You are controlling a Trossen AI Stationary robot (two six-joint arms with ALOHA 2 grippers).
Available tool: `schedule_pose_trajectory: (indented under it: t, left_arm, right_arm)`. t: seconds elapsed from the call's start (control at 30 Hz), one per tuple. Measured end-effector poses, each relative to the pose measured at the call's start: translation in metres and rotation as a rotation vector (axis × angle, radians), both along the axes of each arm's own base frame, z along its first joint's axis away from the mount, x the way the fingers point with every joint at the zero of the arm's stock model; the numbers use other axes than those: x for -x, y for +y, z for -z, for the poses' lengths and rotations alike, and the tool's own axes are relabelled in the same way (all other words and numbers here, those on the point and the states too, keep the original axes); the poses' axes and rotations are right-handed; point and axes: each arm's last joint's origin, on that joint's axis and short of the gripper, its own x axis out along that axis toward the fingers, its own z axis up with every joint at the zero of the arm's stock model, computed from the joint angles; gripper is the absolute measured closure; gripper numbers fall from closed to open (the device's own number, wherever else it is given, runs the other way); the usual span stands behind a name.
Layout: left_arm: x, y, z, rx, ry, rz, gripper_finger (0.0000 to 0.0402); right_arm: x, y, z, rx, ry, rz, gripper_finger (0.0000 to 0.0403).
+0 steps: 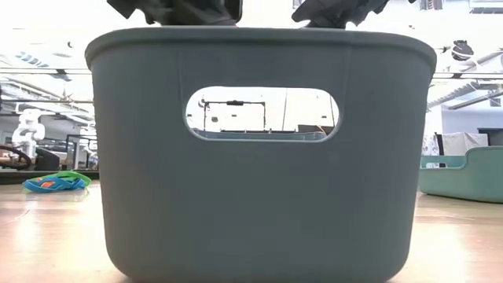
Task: Sort rubber bands into baskets
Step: Put the orange rubber band into the orange bin
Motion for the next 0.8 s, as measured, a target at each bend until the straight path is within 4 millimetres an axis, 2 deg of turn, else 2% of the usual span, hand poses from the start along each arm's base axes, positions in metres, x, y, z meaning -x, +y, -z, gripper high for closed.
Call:
schedule_pose_trajectory:
  t: [0.17,0.3,0.8]
  left_arm:
    - [0.017,-0.025,0.002,0.044,0.135,0.072,0.0400]
    - [0.039,-0.045,-0.002,0.046,0.237,0.118,0.0400]
    - [0.095,-0.095,0.007,0.003,0.571,0.163,0.0400]
  right_arm:
    - [0.000,0.000,0.000,0.000,0.001,0.000,0.0253]
    - [0.000,0.000,0.000,0.000,-0.001,0.000,0.0252]
    - [0.000,0.000,0.000,0.008,-0.003,0.005,0.0252]
